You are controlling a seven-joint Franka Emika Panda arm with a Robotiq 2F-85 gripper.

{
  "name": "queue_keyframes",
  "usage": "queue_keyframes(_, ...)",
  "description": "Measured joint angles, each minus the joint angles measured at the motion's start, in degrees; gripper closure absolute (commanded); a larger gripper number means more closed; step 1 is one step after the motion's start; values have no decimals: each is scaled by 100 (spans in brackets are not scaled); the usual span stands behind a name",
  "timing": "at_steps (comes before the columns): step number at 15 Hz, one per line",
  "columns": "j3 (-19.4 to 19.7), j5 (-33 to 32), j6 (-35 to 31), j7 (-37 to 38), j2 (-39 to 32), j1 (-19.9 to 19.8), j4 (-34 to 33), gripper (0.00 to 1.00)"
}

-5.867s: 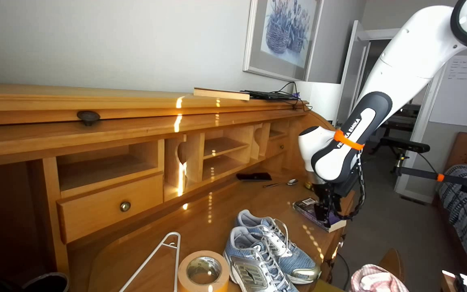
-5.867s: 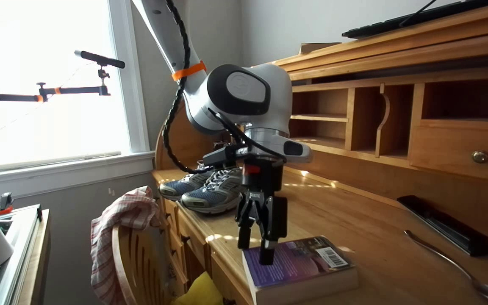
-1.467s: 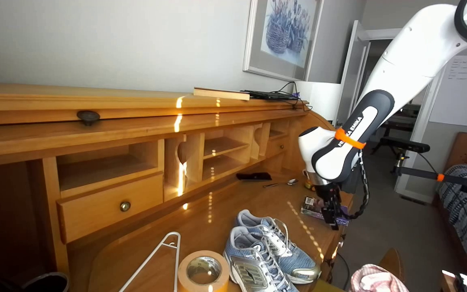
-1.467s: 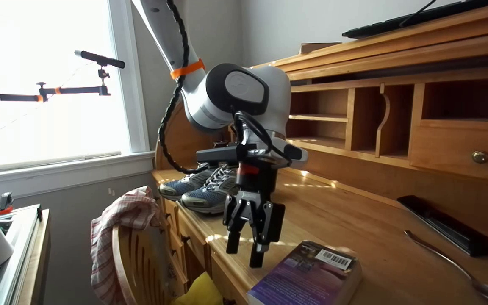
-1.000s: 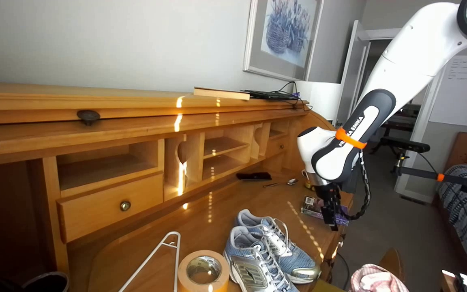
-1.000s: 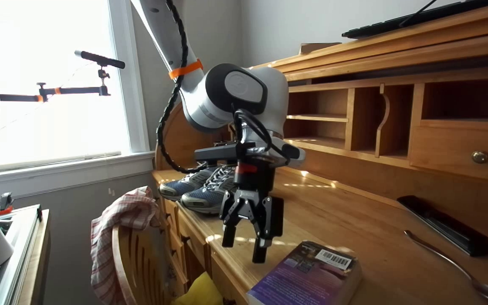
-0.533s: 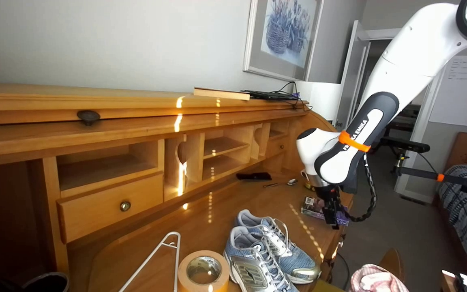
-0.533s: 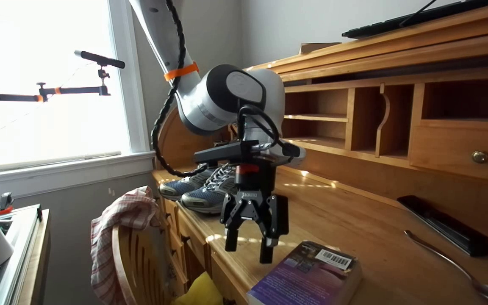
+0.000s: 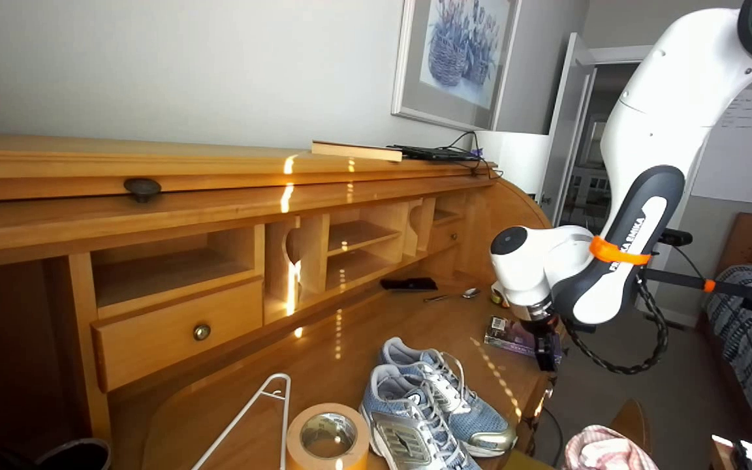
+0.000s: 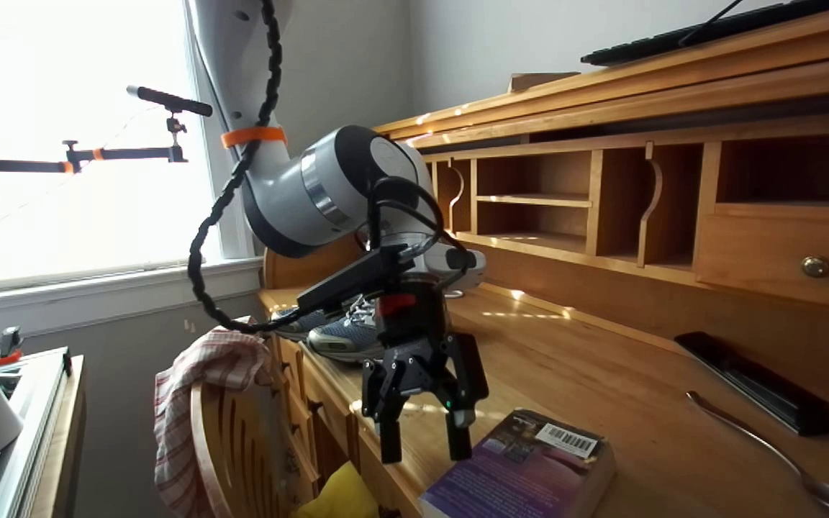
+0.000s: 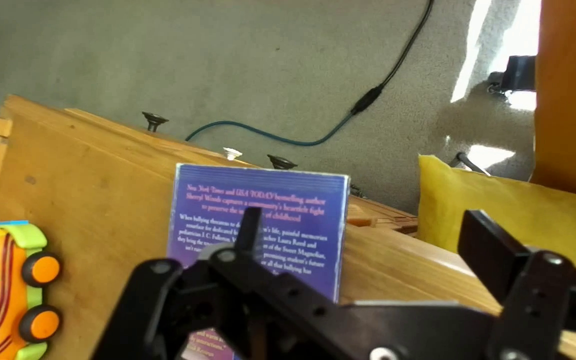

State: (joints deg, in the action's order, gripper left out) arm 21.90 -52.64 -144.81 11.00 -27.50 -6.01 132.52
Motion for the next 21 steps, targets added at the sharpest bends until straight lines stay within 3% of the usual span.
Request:
queue_keyframes(7,22,-2488,-92,1990,181,48,404,0)
queue_keyframes(10,-95,-3270,33,2829,195,-41,469,0)
queue_keyframes(14,-390,-3731,454,3650,191,-276,546,0)
queue_keyframes(21,-716,-3924,1185,4592,97,-596,545,0)
